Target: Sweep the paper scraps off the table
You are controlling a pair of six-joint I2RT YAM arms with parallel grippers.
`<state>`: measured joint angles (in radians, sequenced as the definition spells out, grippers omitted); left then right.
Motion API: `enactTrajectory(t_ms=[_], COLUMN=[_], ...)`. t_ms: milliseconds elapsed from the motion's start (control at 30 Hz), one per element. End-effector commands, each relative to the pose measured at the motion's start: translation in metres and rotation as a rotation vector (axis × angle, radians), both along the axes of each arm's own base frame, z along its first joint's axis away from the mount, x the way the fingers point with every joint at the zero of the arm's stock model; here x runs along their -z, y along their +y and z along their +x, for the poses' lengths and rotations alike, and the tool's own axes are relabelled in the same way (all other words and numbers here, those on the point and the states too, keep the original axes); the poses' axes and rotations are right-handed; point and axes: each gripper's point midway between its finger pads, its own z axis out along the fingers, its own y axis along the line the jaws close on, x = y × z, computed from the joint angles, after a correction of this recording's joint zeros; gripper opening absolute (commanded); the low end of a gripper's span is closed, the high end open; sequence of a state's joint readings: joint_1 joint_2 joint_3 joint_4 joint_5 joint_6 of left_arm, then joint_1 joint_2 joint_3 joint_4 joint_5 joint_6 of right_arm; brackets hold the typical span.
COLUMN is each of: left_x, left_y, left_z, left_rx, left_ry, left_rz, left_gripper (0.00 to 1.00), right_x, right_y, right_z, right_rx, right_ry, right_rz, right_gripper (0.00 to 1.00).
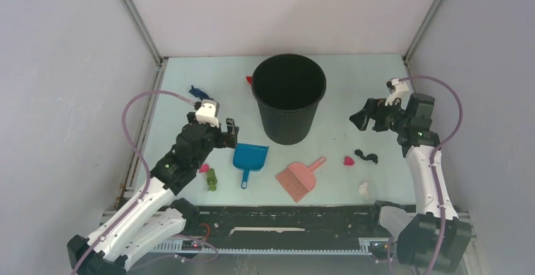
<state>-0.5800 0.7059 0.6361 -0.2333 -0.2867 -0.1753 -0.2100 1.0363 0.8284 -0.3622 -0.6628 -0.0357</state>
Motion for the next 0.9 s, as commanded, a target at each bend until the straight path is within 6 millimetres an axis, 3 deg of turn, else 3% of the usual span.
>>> enactTrajectory(t_ms=[0,167,300,433,533,667,767,867], left_x=[-0.007,-0.007,0.003,0.021,0.029,0.042,0.057,0.066], left_y=[-0.006,-0.001,-0.01,-0.038,-0.07,-0.109,-0.124,-0.14], left_z=[0.003,0.003,0.005,-0.004,-0.021,-0.048,-0.059,-0.066], left_rx=[0.014,-0.012,0.017,0.152,0.32,0.513,0.578,0.612], left_ry=[-0.004,-0.021,0.045,0.161,0.196,0.219,0.277,0.312], left_rz=[-0.016,-0.028,-0.012,-0.011,0.012,0.081,0.16,0.204], left_gripper=[0.99,0.99,0.97,0.85,0.8,0.76,0.67,0.64], right_x=[-0.025,-0.017,-0.007,0.008,0.023,0.037,0.04,0.041], right_y=[0.007,0.027,0.035,0.046,0.069,0.084,0.09,0.092], right_z=[0.001,-0.022,-0.032,-0.03,-0.036,-0.042,-0.047,-0.05], right_rx=[-0.012,-0.217,-0.317,-0.368,-0.469,-0.562,-0.603,-0.619], right_ry=[-0.102,-0.105,-0.117,-0.111,-0.108,-0.104,-0.098,-0.099], right_rz=[-0.044,0.014,-0.003,-0.114,-0.198,-0.266,-0.265,-0.264], right_gripper=[1.0,1.0,1.0,0.99,0.89,0.77,0.7,0.66])
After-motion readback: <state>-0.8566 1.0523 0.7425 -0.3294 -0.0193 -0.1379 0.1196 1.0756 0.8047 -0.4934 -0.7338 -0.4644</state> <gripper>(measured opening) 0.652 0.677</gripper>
